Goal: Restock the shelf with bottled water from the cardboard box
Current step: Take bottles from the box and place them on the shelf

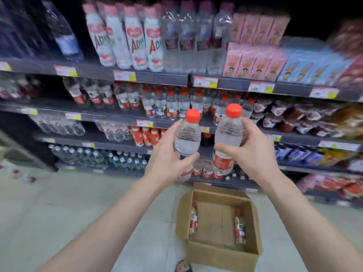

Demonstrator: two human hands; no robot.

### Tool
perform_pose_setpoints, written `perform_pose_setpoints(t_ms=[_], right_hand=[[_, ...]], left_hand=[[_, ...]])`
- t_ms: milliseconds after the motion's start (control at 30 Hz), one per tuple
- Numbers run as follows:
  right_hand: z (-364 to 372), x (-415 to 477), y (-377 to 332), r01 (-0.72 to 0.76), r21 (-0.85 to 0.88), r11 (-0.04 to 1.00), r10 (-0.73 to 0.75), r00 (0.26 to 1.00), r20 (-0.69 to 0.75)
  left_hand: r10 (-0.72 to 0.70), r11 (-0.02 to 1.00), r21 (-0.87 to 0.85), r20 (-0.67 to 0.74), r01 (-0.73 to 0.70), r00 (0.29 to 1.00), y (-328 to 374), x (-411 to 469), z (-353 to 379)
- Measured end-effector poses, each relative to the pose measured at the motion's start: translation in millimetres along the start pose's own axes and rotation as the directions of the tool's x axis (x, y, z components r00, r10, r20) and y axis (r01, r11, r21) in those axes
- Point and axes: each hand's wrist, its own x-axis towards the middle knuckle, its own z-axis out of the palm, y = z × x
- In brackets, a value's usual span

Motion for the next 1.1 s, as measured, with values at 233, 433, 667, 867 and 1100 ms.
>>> perform_pose_setpoints(t_ms=[233,433,667,867,1100], right_hand=[[-3,-88,-177,0.190,0.050,0.980,-0.192,0.980,0.050],[56,-140,-289,0.257,0.121,0.959,-0.272,0.953,0.134],[205,-159,-400,0.310,0.209,0.928,-0.350,0.916,0.196],[384,-160,-490,0.265,0.251,0.931,-0.314,0.932,0.181],[551,-120,-562,0.174,0.239,0.955,-0.229,0.946,0.228]], left_hand=[[0.043,0.997,0.074,-0.147,-0.033,0.988,71,-106,-159],[0.014,0.997,0.081,-0.276,0.009,0.961,74,-166,-287],[0.004,0.998,0.061,-0.365,0.020,0.931,4,-198,-443],[-0.064,0.996,0.034,-0.314,0.078,0.947,-116,-199,-597],[-0.074,0.989,0.107,-0.224,0.100,0.972,-227,-163,-729]])
